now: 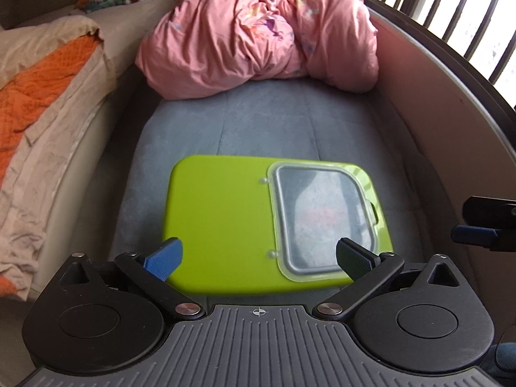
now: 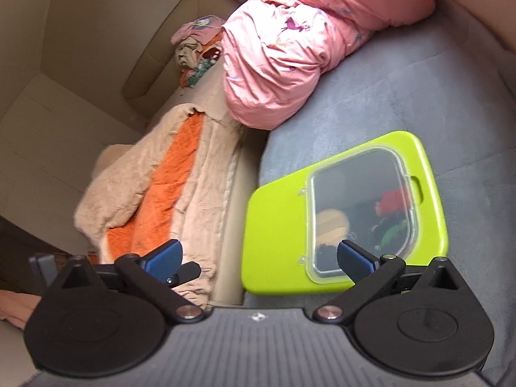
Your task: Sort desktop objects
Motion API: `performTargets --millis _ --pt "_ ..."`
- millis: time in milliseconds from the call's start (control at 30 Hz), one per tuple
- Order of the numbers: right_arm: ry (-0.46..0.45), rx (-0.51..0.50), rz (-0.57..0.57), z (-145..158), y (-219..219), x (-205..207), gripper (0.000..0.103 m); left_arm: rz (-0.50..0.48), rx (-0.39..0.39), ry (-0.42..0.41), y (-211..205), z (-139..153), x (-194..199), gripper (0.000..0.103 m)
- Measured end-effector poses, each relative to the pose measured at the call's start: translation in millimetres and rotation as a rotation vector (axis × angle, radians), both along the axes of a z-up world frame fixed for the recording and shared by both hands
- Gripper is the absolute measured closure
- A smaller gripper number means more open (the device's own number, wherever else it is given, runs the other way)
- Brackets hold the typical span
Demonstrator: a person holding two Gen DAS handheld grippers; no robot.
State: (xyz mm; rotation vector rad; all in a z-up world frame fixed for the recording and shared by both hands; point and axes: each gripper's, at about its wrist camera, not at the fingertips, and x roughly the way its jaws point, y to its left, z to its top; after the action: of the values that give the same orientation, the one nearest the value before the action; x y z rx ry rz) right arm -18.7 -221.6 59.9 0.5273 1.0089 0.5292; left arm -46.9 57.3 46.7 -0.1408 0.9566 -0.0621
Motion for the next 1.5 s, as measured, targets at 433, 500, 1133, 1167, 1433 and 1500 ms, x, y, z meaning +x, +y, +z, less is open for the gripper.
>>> performTargets --millis 433,500,1133,1167,1433,1500 --pt "-0.053 -0.625 -0.023 -26 66 -30 0.0 0.069 0.161 0.105 -19 -39 11 0.0" --pt "0.049 -0.572 -0.045 -38 61 -26 0.0 0.054 0.132 0.144 -21 -47 14 0.0" --pt "-0.005 -0.702 -0.081 -85 82 -95 0.001 0.073 0.134 0.047 -40 -78 -58 0.0" --pt "-0.011 -0.723 -0.069 -86 85 -98 0.001 0.054 0.166 0.034 -44 -77 -59 0.0" --pt "0.171 -0.592 -0.069 -105 66 -85 0.001 0.071 0.118 0.171 -33 -101 -38 0.0" --pt "0.255 -0.54 -0.062 -116 61 -82 0.001 0.097 0.108 0.239 -27 -113 -34 0.0"
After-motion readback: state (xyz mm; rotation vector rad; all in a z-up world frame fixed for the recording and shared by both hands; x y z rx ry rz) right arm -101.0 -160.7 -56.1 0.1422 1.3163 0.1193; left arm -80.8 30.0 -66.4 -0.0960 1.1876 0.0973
